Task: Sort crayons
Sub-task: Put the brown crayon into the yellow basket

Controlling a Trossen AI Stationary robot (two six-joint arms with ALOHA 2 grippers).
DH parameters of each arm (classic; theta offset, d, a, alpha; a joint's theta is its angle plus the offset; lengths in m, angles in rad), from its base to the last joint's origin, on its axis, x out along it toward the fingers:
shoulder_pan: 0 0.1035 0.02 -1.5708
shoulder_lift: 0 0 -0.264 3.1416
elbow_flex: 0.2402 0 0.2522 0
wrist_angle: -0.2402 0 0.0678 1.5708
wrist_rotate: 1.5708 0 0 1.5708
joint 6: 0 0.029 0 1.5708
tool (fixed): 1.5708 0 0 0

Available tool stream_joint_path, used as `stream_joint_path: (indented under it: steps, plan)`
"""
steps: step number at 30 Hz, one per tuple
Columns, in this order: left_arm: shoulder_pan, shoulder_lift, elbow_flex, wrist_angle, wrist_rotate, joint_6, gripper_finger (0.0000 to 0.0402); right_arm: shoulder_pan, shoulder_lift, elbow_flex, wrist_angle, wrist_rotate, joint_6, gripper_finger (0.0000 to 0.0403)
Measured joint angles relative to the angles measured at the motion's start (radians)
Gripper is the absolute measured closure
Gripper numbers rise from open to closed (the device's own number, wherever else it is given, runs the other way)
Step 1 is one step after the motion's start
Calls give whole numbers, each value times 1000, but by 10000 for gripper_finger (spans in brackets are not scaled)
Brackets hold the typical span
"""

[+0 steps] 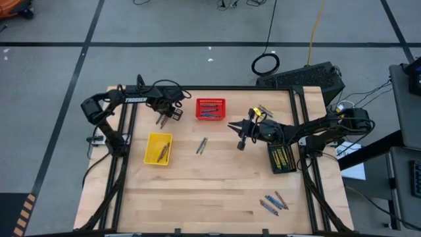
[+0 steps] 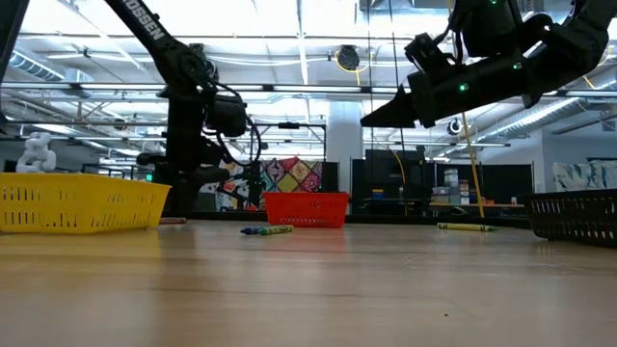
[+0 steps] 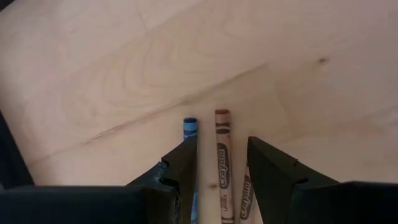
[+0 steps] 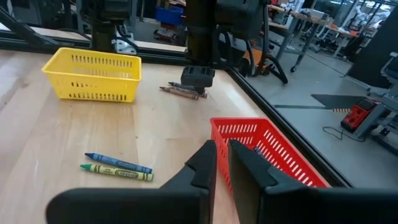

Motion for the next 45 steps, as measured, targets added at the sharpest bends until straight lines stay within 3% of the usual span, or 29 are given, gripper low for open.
stream_joint_path:
  steps: [11, 38, 45]
  plan:
    - [38, 0, 0, 57, 62, 49, 270, 0, 0, 0, 0, 0, -17, 376]
    - [45, 54, 2, 79, 79, 54, 271, 0, 0, 0, 0, -1, 2, 376]
    - [48, 59, 3, 98, 110, 80, 330, 0, 0, 0, 0, -1, 2, 376]
